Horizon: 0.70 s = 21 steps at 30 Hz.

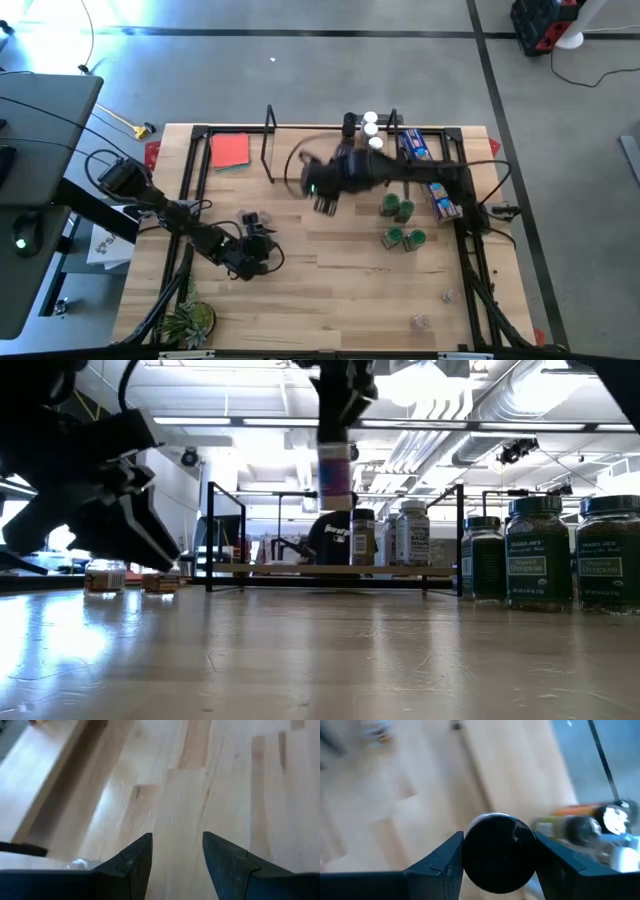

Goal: Shelf spices
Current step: Put the top black seasoning bottle on the shelf aligned with the other black seasoning bottles

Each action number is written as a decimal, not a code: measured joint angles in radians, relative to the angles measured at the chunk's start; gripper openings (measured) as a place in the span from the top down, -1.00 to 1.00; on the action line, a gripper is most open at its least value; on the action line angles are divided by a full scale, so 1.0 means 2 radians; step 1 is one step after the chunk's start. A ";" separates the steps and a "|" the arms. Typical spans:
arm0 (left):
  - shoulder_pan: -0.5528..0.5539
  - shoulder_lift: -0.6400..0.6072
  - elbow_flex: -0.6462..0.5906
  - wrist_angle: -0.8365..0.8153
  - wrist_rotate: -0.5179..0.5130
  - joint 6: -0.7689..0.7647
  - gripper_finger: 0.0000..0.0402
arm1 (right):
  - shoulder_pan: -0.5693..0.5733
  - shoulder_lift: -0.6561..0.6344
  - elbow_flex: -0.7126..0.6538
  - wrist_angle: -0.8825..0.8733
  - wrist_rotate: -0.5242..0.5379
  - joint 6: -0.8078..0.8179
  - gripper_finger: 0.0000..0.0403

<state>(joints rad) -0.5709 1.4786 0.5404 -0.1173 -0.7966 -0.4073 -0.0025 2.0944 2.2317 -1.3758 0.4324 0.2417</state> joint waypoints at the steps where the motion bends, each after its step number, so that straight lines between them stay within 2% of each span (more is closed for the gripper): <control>1: -0.002 -0.003 0.000 0.001 -0.002 0.000 0.17 | -0.012 -0.002 0.001 -0.001 -0.002 0.003 0.07; 9: -0.008 -0.007 0.000 0.001 -0.003 -0.006 0.17 | -0.078 -0.002 -0.071 0.026 -0.033 -0.003 0.07; 21: -0.010 -0.007 0.000 0.005 -0.011 -0.005 0.17 | -0.104 -0.003 -0.109 0.055 -0.037 0.002 0.07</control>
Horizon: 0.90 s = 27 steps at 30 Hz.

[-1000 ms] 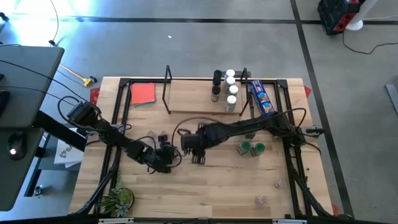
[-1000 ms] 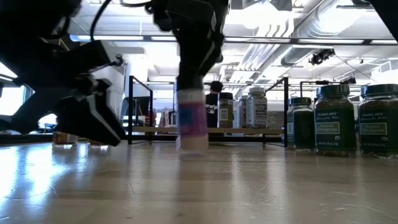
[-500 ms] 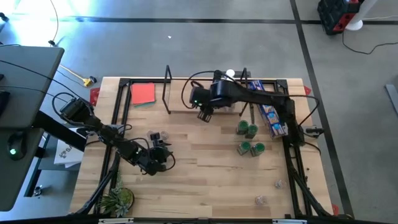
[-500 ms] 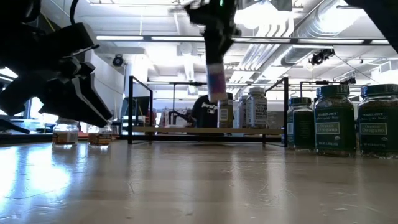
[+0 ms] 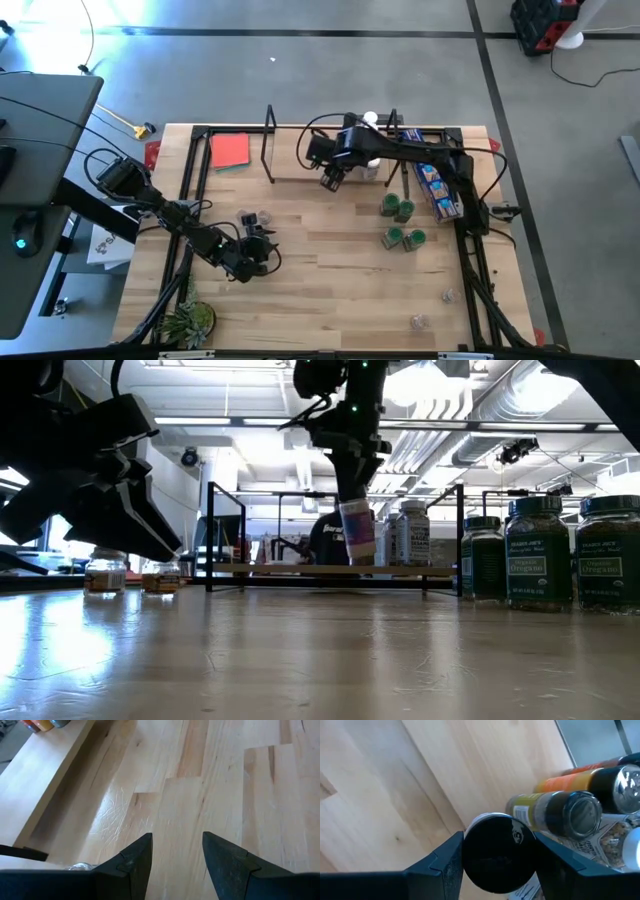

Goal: Shelf spices
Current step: Put the top black seasoning bottle on the shelf aligned with the other black seasoning bottles

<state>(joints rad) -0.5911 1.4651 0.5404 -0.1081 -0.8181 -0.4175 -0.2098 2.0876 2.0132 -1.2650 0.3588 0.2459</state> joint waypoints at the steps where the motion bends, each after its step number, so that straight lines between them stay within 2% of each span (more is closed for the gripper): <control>1: 0.000 0.000 0.000 0.000 0.000 0.000 0.17 | -0.001 0.000 0.000 0.002 0.000 0.000 0.07; 9: 0.000 0.000 0.000 0.000 0.000 0.000 0.17 | -0.009 0.000 0.000 0.001 0.003 0.008 -0.23; 15: 0.000 0.000 0.000 0.000 0.000 0.000 0.17 | -0.010 0.000 0.000 -0.007 0.012 0.008 -0.26; 27: 0.000 0.000 0.000 0.000 0.000 0.000 0.17 | 0.005 -0.001 0.000 -0.012 0.096 -0.017 -0.27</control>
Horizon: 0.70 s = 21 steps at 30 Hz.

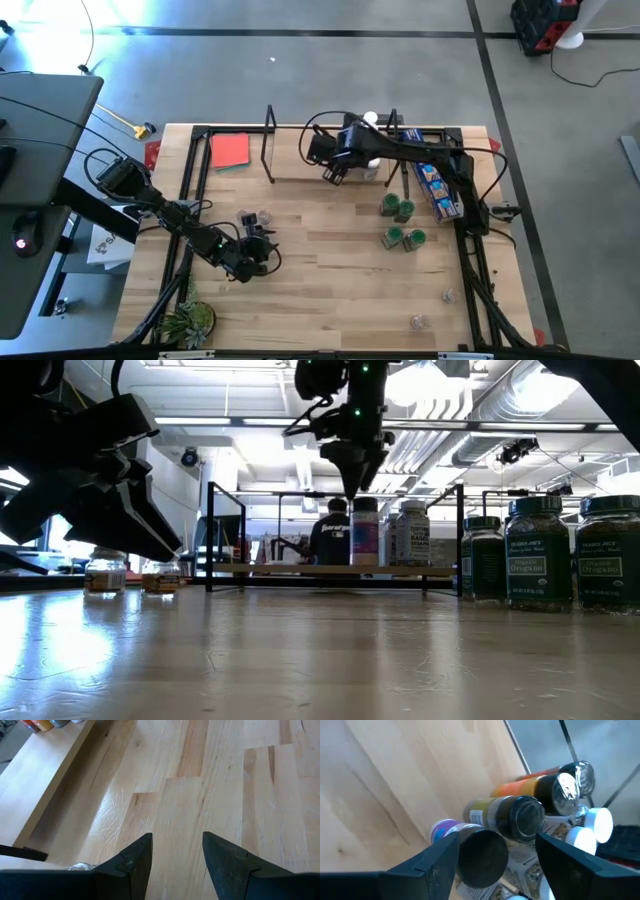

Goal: Shelf spices
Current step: Put the top black seasoning bottle on the shelf aligned with the other black seasoning bottles

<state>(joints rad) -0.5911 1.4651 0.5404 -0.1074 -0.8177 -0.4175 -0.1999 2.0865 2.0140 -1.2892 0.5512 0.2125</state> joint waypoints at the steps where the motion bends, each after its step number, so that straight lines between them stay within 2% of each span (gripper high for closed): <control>1: 0.000 0.000 0.000 0.000 0.000 0.000 0.17 | 0.002 -0.001 0.000 -0.001 0.000 -0.007 -0.27; 5: 0.000 0.000 0.000 0.000 0.000 0.000 0.17 | 0.016 -0.017 0.000 -0.002 -0.006 -0.029 -0.23; 8: 0.000 0.000 0.000 0.001 0.001 0.000 0.17 | 0.022 -0.033 0.000 -0.006 -0.032 -0.041 -0.10; 14: 0.000 0.000 0.000 0.004 0.000 0.000 0.17 | 0.022 -0.039 0.000 -0.012 -0.175 -0.064 0.36; 21: 0.000 0.000 0.000 0.004 0.003 0.000 0.17 | 0.010 -0.003 0.000 -0.030 -0.180 -0.076 0.80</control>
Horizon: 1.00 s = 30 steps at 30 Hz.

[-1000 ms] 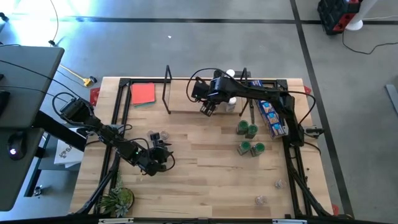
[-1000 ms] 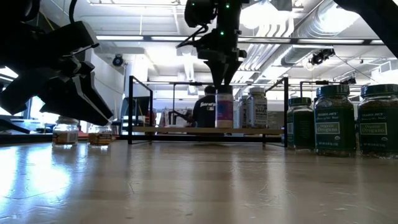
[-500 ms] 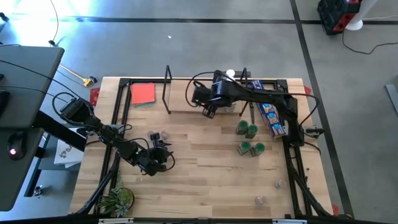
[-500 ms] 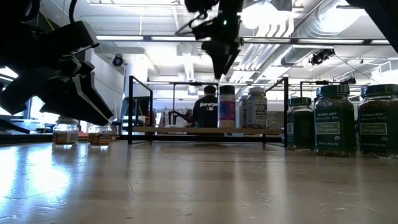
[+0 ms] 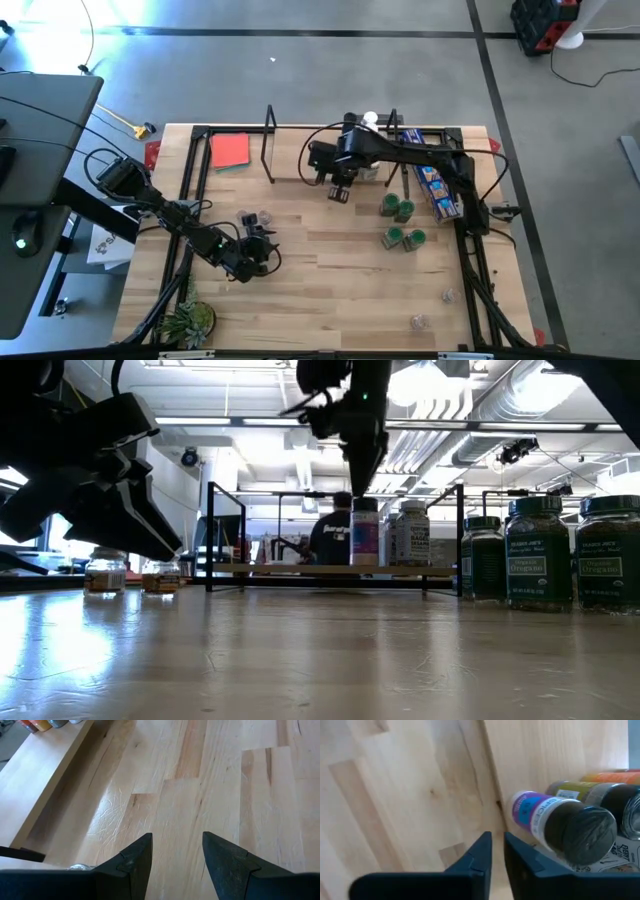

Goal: Shelf spices
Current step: Put the top black seasoning bottle on the shelf aligned with the other black seasoning bottles

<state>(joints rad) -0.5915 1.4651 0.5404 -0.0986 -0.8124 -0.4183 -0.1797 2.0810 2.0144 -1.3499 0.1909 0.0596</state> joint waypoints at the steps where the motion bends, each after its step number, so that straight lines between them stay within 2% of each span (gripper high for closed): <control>1: 0.000 0.000 0.000 0.000 0.000 0.000 0.17 | -0.003 0.003 0.000 0.000 0.000 -0.001 0.84; 7: 0.000 0.000 0.000 0.000 -0.001 0.000 0.17 | -0.019 0.014 0.000 -0.010 0.031 -0.007 0.95; 20: 0.000 0.000 0.000 0.000 -0.003 0.000 0.17 | -0.028 0.014 0.000 0.019 0.089 -0.031 0.95; 25: 0.000 0.000 0.000 0.000 -0.003 0.000 0.17 | -0.017 0.013 0.000 0.013 0.084 -0.033 0.95; 30: 0.000 0.000 0.000 0.000 -0.003 0.000 0.17 | -0.012 0.014 0.000 -0.001 0.008 -0.047 0.95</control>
<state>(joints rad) -0.5917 1.4651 0.5404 -0.0984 -0.8181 -0.4175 -0.2046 2.1099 2.0144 -1.3528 0.2068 -0.0338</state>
